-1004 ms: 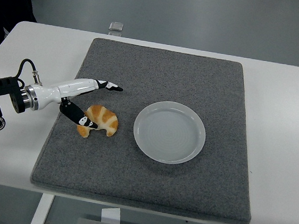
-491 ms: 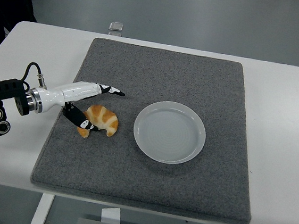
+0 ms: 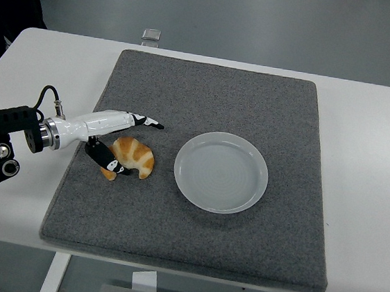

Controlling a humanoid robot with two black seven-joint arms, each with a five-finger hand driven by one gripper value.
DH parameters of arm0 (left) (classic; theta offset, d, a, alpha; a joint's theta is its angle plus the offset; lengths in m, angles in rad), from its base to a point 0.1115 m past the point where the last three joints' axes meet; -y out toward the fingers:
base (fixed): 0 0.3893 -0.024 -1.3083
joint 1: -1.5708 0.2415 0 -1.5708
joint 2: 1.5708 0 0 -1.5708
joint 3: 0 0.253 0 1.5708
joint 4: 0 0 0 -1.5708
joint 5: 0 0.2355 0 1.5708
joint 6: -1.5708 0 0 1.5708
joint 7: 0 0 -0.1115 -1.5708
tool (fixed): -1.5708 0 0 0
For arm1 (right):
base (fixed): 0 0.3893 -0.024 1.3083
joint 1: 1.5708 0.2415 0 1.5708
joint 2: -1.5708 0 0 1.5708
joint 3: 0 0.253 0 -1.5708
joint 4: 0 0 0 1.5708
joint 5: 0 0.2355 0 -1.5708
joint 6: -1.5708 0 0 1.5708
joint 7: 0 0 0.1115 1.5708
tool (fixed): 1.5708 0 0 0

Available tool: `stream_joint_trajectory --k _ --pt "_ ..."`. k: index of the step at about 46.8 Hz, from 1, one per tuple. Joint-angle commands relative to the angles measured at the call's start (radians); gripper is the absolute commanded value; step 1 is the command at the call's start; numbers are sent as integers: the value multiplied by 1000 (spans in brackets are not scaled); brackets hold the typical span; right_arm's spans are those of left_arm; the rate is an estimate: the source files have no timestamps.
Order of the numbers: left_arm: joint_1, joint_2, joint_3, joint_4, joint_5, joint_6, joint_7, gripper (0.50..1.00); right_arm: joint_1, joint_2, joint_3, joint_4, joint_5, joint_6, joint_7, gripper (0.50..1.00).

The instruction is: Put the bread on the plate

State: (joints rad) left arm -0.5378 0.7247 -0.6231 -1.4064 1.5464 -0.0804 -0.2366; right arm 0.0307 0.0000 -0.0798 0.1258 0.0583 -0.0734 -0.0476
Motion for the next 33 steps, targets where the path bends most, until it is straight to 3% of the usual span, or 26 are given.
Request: stream_joint_trajectory --k 1,18,28,33 --pt "-1 -1 0 0 0 -12 0 966 0 0 0 0 0 0 0 952" --pt "-5 4 0 -2 0 -42 -1 722 0 0 0 0 0 0 0 952" --pt "-11 6 -1 -2 0 -42 -1 500 0 0 0 0 0 0 0 952" --pt "-25 7 -1 -2 -2 -42 -1 500 0 0 0 0 0 0 0 954"
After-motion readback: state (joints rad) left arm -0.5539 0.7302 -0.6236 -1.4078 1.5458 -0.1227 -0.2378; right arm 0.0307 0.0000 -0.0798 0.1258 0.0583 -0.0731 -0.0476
